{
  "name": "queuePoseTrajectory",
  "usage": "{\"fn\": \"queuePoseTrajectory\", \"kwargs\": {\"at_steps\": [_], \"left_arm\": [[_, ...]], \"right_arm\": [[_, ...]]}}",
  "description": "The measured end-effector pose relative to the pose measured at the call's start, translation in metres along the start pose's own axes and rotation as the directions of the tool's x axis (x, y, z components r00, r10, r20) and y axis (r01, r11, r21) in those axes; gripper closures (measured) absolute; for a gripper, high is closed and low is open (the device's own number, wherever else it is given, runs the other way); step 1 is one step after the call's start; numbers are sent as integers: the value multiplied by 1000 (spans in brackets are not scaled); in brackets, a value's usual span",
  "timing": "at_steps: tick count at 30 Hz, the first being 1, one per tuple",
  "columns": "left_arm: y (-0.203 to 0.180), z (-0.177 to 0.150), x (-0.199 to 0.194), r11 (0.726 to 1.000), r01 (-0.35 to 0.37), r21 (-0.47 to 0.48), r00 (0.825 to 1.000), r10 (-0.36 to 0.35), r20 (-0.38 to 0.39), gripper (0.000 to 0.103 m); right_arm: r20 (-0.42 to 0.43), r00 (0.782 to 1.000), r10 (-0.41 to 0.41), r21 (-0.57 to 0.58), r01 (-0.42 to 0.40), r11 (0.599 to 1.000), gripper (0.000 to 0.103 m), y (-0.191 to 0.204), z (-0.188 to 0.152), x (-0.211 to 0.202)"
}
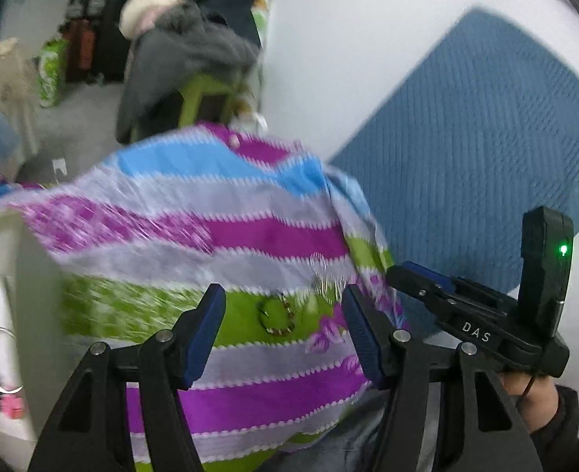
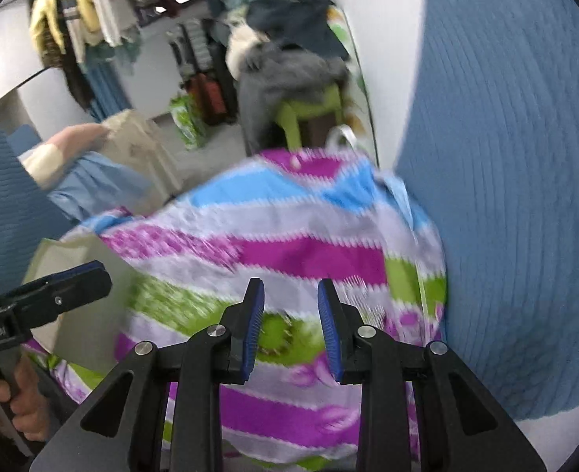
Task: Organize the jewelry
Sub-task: 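Grasp the brown beaded bracelet with the left gripper while the right grasps the silver chain necklace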
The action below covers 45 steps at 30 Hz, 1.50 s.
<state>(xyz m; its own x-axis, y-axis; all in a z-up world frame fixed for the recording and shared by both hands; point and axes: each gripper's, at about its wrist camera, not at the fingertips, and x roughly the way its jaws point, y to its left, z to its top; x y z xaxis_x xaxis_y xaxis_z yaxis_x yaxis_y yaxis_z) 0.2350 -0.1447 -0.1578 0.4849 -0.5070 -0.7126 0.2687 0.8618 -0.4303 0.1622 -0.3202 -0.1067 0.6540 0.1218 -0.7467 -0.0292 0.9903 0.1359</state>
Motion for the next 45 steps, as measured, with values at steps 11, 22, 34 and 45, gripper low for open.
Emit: {"fn": "queuePoseTrajectory", "kwargs": {"at_steps": [11,22,34,45], "left_arm": [[3,-24,102,1000,-15,16,989,17,-146,63],[4,-30,139,995,-70,76,981,82,-176,82],[-15,-31,154,971,-159,179,966,190,-174,100],[-12,-17,112,991,-113,77,981,123,-148,103]], "right_arm": [[-164,986,-21,38,27,999,51,-52,-33,75],[-232,967,-109,-55,98,994,53,-63,-39,121],[-211,971,-115,-133,89,987,97,-47,-46,120],[-153,988,6,-18,-9,1000,98,-47,-35,85]]}}
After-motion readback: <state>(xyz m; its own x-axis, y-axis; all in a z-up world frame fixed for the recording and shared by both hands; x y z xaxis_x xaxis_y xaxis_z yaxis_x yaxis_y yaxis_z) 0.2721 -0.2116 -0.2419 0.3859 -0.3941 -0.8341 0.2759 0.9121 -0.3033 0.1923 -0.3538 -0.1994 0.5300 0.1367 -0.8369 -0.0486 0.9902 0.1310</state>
